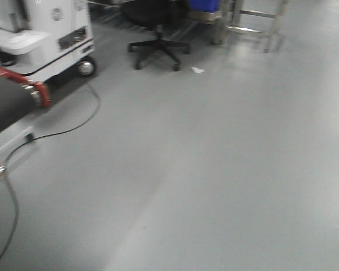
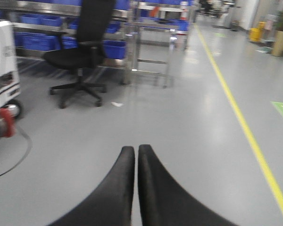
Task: Move and align brake pads A on conveyor
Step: 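Turn the base away from the conveyor belt, then drive back along the yellow floor line toward the steel table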
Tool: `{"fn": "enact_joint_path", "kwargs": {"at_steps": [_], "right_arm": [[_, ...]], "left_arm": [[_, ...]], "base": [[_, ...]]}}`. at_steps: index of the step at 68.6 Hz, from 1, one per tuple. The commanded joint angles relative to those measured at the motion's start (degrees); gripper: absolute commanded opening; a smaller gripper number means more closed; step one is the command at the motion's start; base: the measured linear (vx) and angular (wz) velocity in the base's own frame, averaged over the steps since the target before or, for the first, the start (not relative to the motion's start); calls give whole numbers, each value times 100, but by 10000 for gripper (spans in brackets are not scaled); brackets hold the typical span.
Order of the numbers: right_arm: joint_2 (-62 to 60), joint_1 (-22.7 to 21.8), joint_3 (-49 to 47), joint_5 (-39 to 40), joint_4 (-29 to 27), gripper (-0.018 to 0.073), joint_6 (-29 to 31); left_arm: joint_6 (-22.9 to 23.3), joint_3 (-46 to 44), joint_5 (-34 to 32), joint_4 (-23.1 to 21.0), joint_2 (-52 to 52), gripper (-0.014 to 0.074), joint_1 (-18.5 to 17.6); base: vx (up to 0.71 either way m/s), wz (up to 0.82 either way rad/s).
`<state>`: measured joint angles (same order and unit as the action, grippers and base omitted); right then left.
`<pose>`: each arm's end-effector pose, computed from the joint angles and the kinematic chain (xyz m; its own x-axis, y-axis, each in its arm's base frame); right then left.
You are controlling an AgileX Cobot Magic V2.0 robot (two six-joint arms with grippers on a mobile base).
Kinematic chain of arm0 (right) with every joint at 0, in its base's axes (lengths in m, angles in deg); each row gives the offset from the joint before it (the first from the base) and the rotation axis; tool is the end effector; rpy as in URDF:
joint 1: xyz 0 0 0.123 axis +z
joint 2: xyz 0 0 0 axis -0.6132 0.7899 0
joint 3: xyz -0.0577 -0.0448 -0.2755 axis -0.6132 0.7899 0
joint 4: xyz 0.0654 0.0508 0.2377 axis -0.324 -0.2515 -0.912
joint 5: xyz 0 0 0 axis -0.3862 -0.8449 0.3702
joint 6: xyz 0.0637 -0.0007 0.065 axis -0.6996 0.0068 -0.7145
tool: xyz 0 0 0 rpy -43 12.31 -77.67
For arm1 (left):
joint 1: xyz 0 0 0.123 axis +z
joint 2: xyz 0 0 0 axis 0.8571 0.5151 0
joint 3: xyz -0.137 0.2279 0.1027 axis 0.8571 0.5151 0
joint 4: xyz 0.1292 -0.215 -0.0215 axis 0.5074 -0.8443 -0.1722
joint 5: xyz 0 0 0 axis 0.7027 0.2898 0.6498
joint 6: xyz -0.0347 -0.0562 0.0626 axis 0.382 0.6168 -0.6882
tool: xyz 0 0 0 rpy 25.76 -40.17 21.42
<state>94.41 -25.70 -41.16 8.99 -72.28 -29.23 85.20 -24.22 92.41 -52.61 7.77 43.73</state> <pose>0.0589 0.0169 0.2816 -0.1034 -0.0890 -0.9906 -0.2615 0.9634 -0.0593 0.0829 -0.0273 0.2989 -0.1651 -0.0816 -0.9829 0.2917 0.9479 -0.1276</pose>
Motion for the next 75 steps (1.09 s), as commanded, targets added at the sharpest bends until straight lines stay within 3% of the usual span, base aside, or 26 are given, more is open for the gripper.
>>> {"fn": "enact_joint_path", "kwargs": {"at_steps": [1, 40, 75], "right_arm": [[58, -15, -147, 392, -12, -6, 41], [58, -15, -147, 392, -12, -6, 41], [58, -15, -147, 392, -12, -6, 41]], "left_arm": [[4, -144, -431, -37, 51, -6, -25], [4, -144, -431, -37, 51, -6, -25], [4, -144, -431, -37, 51, -6, -25]], "base": [[-11, -77], [-13, -68], [-4, -17]]}}
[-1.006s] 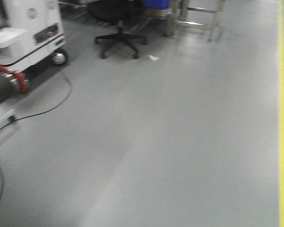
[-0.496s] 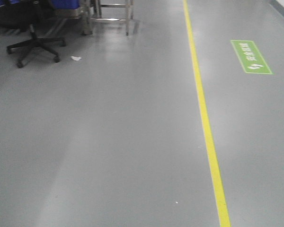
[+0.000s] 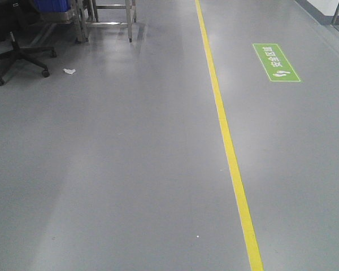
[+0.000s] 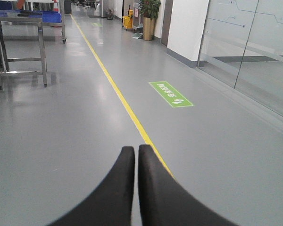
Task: Move and align brake pads A on conveyor
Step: 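Drive back along the yellow floor line toward the steel table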
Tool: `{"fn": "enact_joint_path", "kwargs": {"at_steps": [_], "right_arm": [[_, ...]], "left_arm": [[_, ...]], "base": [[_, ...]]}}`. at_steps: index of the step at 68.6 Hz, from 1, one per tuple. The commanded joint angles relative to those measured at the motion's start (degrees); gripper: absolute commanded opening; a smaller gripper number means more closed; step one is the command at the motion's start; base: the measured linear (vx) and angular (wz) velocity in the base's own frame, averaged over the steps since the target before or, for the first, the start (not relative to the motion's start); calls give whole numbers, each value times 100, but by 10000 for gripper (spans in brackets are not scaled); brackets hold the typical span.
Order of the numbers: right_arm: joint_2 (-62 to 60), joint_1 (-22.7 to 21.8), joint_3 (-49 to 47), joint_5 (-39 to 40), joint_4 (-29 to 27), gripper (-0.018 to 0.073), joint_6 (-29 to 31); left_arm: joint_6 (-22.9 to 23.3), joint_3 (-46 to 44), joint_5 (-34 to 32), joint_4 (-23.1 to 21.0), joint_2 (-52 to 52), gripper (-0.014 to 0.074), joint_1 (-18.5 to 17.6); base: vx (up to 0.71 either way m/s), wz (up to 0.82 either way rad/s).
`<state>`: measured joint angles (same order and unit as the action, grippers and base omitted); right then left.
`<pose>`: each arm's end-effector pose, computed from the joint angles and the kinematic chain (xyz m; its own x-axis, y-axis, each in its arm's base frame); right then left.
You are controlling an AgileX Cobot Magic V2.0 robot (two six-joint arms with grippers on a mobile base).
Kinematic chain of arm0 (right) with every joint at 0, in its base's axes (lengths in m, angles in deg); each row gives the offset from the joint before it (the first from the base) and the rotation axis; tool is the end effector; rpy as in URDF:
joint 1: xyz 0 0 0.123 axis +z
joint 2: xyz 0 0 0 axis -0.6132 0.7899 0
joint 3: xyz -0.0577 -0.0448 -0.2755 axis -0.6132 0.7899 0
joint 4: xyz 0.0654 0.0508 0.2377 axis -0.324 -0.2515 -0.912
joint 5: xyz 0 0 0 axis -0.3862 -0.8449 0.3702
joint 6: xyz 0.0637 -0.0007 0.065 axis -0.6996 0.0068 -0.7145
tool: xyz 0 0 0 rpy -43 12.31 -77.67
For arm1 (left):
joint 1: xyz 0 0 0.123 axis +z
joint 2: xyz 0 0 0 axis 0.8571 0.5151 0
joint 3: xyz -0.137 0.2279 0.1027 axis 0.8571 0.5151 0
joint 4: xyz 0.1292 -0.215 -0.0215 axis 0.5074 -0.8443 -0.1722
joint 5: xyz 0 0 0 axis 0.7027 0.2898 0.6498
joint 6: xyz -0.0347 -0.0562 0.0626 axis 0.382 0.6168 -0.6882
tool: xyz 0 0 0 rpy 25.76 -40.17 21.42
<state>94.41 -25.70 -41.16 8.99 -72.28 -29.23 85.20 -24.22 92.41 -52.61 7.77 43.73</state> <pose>0.0589 0.0169 0.2816 -0.1034 -0.0890 -0.9906 -0.2615 0.9634 -0.0593 0.0829 -0.0273 0.2989 -0.1651 -0.0816 -0.9829 0.2917 0.9479 -0.1276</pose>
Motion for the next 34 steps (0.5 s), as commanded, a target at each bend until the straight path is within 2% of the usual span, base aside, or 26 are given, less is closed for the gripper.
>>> {"fn": "enact_joint_path", "kwargs": {"at_steps": [1, 34], "right_arm": [[58, -15, -147, 392, -12, -6, 41], [58, -15, -147, 392, -12, -6, 41]], "left_arm": [[4, -144, -431, -37, 51, -6, -25], [4, -144, -431, -37, 51, -6, -25]], "base": [[4, -1], [12, -8]]}}
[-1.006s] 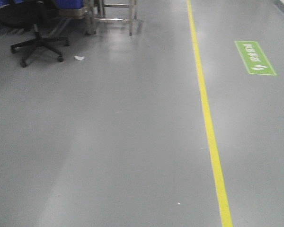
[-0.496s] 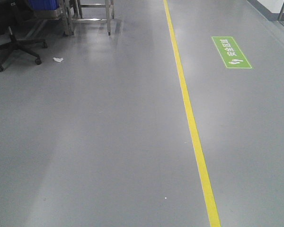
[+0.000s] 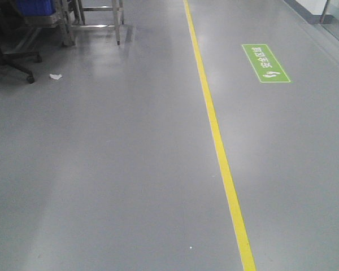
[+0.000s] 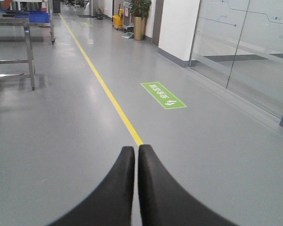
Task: Move and align brake pads A on conveyor
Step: 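Drive back along the yellow floor line toward the steel table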
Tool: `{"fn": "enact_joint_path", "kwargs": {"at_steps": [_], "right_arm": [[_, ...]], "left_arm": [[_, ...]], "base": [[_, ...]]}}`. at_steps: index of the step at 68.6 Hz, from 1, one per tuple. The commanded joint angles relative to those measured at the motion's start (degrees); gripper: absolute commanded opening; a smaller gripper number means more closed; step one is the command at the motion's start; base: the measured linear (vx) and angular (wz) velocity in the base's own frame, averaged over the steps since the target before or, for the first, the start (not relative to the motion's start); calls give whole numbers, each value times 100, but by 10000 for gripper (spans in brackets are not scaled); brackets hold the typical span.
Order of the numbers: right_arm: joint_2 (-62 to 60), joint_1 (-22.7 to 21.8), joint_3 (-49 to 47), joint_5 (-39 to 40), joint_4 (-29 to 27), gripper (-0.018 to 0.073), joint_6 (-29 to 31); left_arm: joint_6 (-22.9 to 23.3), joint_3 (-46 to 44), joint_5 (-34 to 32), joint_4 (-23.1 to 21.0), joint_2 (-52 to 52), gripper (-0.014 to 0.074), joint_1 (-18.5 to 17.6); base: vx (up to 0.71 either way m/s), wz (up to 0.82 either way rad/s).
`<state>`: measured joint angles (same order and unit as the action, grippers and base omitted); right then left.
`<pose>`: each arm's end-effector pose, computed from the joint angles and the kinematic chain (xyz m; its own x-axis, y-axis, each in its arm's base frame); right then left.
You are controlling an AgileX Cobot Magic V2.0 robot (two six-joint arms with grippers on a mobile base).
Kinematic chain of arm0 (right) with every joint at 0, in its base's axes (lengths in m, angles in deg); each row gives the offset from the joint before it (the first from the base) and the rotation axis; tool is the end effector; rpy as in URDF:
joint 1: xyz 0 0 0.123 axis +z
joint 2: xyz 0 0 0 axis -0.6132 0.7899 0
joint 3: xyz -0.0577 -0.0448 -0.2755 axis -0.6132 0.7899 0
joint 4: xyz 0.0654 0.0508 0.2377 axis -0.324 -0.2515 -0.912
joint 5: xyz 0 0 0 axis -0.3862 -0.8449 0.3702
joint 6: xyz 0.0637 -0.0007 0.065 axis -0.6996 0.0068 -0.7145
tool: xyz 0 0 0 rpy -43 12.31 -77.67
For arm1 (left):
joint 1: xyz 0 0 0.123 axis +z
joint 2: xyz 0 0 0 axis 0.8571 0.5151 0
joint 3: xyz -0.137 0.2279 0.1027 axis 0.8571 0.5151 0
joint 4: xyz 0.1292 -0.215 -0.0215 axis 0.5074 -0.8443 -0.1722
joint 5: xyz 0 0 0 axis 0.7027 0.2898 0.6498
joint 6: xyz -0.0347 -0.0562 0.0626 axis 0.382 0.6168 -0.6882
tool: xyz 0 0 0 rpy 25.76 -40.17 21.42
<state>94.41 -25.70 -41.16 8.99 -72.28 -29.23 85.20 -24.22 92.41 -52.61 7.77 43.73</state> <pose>0.0589 0.0169 0.2816 -0.1034 -0.0890 -0.9906 -0.2615 0.9634 -0.0593 0.0829 -0.0273 0.2989 -0.1651 -0.0816 -0.9829 0.2917 0.9479 -0.1276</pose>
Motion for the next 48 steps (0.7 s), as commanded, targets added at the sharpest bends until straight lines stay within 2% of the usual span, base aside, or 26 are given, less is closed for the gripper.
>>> {"fn": "enact_joint_path", "kwargs": {"at_steps": [1, 24, 48], "right_arm": [[58, -15, -147, 392, -12, -6, 41], [58, -15, -147, 392, -12, -6, 41], [58, -15, -147, 392, -12, -6, 41]], "left_arm": [[4, -144, -431, -37, 51, -6, -25], [4, -144, -431, -37, 51, -6, -25], [4, -144, -431, -37, 51, -6, -25]], "base": [[19, -16], [25, -14], [38, -4]]}}
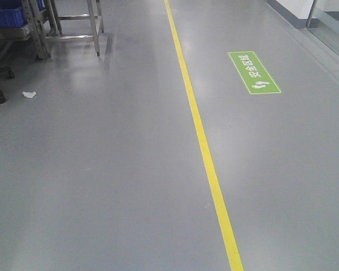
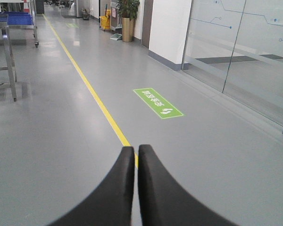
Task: Move and align brake pads A on conveyor
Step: 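Drive back along the yellow floor line toward the steel table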
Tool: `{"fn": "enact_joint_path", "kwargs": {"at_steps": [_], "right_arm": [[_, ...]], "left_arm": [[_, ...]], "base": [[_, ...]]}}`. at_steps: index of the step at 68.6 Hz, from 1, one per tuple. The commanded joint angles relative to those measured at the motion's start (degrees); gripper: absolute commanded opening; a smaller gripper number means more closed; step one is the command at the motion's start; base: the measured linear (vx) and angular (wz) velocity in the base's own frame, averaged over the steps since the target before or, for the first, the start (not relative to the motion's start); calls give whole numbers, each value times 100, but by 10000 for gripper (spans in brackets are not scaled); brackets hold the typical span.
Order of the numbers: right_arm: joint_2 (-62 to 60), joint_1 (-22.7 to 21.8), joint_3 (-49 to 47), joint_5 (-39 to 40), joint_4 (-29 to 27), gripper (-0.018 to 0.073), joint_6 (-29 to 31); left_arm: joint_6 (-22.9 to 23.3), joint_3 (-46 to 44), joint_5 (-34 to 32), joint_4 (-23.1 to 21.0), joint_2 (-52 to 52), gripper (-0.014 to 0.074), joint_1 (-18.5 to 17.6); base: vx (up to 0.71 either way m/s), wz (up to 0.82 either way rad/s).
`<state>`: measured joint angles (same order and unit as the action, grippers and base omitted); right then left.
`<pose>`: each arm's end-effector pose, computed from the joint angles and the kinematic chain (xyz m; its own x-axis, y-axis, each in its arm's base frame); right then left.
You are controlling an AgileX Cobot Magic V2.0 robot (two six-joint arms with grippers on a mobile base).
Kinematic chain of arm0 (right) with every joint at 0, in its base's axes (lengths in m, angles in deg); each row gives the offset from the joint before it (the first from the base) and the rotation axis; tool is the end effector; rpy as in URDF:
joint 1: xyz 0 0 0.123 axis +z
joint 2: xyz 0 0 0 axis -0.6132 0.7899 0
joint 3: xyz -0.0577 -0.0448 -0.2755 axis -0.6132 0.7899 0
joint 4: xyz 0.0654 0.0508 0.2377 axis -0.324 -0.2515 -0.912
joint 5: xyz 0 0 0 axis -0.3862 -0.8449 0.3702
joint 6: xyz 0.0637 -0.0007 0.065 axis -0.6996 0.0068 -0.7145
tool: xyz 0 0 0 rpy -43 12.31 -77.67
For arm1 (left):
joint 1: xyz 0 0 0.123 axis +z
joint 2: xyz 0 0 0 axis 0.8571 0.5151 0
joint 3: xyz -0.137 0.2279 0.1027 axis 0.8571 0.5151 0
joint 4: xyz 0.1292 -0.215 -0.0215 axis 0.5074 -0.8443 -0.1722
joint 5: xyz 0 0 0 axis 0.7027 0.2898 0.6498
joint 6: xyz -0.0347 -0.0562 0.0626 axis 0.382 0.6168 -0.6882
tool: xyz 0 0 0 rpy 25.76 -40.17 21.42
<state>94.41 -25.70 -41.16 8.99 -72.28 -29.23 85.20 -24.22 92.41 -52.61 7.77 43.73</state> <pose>0.0589 0.0169 0.2816 -0.1034 -0.0890 -0.9906 -0.2615 0.9634 -0.0593 0.0829 -0.0273 0.2989 -0.1651 -0.0816 -0.9829 0.2917 0.9479 -0.1276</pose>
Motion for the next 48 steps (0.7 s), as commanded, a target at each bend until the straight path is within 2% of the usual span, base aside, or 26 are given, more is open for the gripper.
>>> {"fn": "enact_joint_path", "kwargs": {"at_steps": [1, 48], "right_arm": [[58, -15, -147, 392, -12, -6, 41], [58, -15, -147, 392, -12, -6, 41]], "left_arm": [[4, -144, -431, -37, 51, -6, -25], [4, -144, -431, -37, 51, -6, -25]], "base": [[42, -1], [44, -6]]}}
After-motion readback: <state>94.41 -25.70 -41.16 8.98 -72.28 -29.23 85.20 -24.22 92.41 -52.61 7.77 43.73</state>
